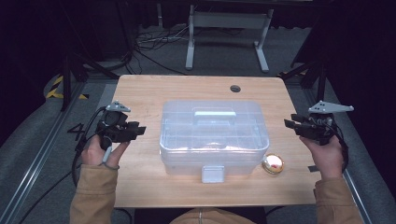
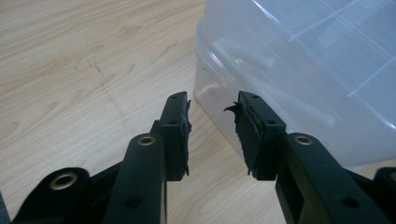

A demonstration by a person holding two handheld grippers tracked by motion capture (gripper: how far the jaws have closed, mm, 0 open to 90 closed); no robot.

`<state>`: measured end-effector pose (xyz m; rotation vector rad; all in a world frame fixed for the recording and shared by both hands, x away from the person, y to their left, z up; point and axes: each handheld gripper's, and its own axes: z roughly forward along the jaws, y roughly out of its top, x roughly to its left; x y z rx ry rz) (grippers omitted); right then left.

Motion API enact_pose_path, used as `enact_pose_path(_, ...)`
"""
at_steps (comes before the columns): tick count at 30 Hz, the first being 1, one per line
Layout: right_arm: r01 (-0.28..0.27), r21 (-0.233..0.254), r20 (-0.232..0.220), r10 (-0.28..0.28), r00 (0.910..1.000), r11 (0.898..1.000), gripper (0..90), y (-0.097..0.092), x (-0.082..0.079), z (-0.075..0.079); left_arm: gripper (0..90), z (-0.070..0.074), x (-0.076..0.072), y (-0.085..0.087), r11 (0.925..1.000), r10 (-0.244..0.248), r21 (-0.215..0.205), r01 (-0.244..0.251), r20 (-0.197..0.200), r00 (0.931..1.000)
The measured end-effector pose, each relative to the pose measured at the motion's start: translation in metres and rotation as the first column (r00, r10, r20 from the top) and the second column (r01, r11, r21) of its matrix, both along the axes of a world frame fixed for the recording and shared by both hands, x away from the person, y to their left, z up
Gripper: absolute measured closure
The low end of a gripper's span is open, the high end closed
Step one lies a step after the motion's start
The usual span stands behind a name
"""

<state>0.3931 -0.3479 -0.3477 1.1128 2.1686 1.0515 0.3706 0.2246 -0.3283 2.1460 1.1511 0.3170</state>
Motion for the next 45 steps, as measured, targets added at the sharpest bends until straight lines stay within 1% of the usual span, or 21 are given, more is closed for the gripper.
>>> enact_pose_path(2,-0.002,0.003,-0.004,0.002,1.0000,1.000,60.6,0.000,0.001,0.000,64.2,-0.001,0.000,-0.001,1.0000,-0.004,0.004,0.004,0.005,1.0000)
enact_pose_path(4,-0.008,0.005,-0.006,0.008,0.9999,1.000,60.1,0.001,0.002,0.001,62.1,-0.001,0.001,-0.003,0.9999,-0.014,0.001,0.014,-0.014,0.9998)
enact_pose_path(7,-0.018,0.008,-0.020,0.018,0.9996,1.000,59.5,0.002,0.003,0.000,60.7,0.002,0.000,-0.006,0.9993,-0.038,-0.005,0.038,-0.020,0.9991)
enact_pose_path(9,-0.019,0.004,-0.026,0.019,0.9995,1.000,59.1,0.003,0.004,-0.001,59.7,0.003,0.000,-0.006,0.9993,-0.038,-0.003,0.038,-0.017,0.9991)
enact_pose_path(10,-0.020,0.004,-0.029,0.020,0.9994,1.000,58.9,0.003,0.005,-0.001,59.0,0.005,0.000,-0.009,0.9988,-0.048,0.009,0.048,-0.015,0.9988)
enact_pose_path(13,-0.027,0.007,-0.029,0.027,0.9992,1.000,58.7,0.004,0.004,-0.001,57.7,0.009,-0.001,-0.013,0.9978,-0.062,0.022,0.062,-0.010,0.9981)
enact_pose_path(15,-0.028,0.011,-0.030,0.028,0.9991,1.000,58.6,0.004,0.004,-0.001,57.1,0.011,-0.001,-0.014,0.9972,-0.072,0.020,0.072,-0.009,0.9974)
enact_pose_path(16,-0.029,0.015,-0.033,0.030,0.9990,0.999,58.4,0.004,0.004,-0.001,57.1,0.013,0.000,-0.016,0.9963,-0.084,0.014,0.084,-0.017,0.9963)
enact_pose_path(18,-0.030,0.019,-0.040,0.030,0.9987,0.999,58.1,0.005,0.004,-0.001,56.4,0.017,0.000,-0.020,0.9951,-0.097,0.018,0.097,-0.010,0.9952)
enact_pose_path(20,-0.030,0.014,-0.046,0.031,0.9985,0.999,57.9,0.006,0.004,-0.003,56.1,0.021,0.000,-0.025,0.9922,-0.119,0.036,0.119,-0.004,0.9929)
enact_pose_path(22,-0.030,0.013,-0.055,0.031,0.9980,0.999,57.3,0.006,0.004,-0.004,55.9,0.023,0.001,-0.030,0.9904,-0.128,0.053,0.127,-0.001,0.9918)
enact_pose_path(24,-0.033,0.009,-0.056,0.034,0.9979,0.999,57.3,0.006,0.004,-0.005,55.5,0.026,0.002,-0.035,0.9872,-0.148,0.060,0.148,0.000,0.9890)
enact_pose_path(29,-0.035,0.023,-0.060,0.036,0.9975,0.999,56.6,0.004,0.001,-0.006,55.5,0.033,0.003,-0.045,0.9826,-0.177,0.059,0.176,0.011,0.9842)
enact_pose_path(32,-0.033,0.029,-0.058,0.035,0.9977,0.999,56.0,0.002,-0.001,-0.007,54.8,0.035,0.006,-0.053,0.9784,-0.203,0.042,0.202,0.010,0.9792)
enact_pose_path(35,-0.032,0.033,-0.056,0.034,0.9978,0.999,55.4,0.000,-0.003,-0.007,54.0,0.036,0.008,-0.060,0.9758,-0.214,0.048,0.213,0.012,0.9767)
enact_pose_path(38,-0.031,0.033,-0.056,0.033,0.9979,0.999,55.0,-0.001,-0.005,-0.008,53.6,0.037,0.011,-0.067,0.9720,-0.232,0.043,0.231,0.016,0.9726)
enact_pose_path(39,-0.029,0.034,-0.060,0.031,0.9977,0.999,54.9,-0.001,-0.006,-0.008,53.3,0.038,0.012,-0.070,0.9690,-0.246,0.028,0.246,0.015,0.9692)
enact_pose_path(40,-0.031,0.036,-0.059,0.033,0.9977,0.999,54.7,-0.001,-0.007,-0.008,52.9,0.038,0.013,-0.072,0.9678,-0.251,0.026,0.250,0.013,0.9680)
enact_pose_path(43,-0.032,0.042,-0.063,0.035,0.9974,0.999,54.1,-0.001,-0.009,-0.009,52.1,0.038,0.016,-0.080,0.9661,-0.257,0.024,0.257,0.006,0.9663)
enact_pose_path(44,-0.032,0.042,-0.063,0.035,0.9974,0.999,54.1,-0.001,-0.009,-0.009,51.9,0.038,0.016,-0.080,0.9661,-0.257,0.024,0.257,0.006,0.9663)
enact_pose_path(45,-0.034,0.042,-0.065,0.036,0.9972,0.999,53.8,-0.001,-0.009,-0.009,51.9,0.038,0.018,-0.082,0.9609,-0.276,0.028,0.276,0.007,0.9612)
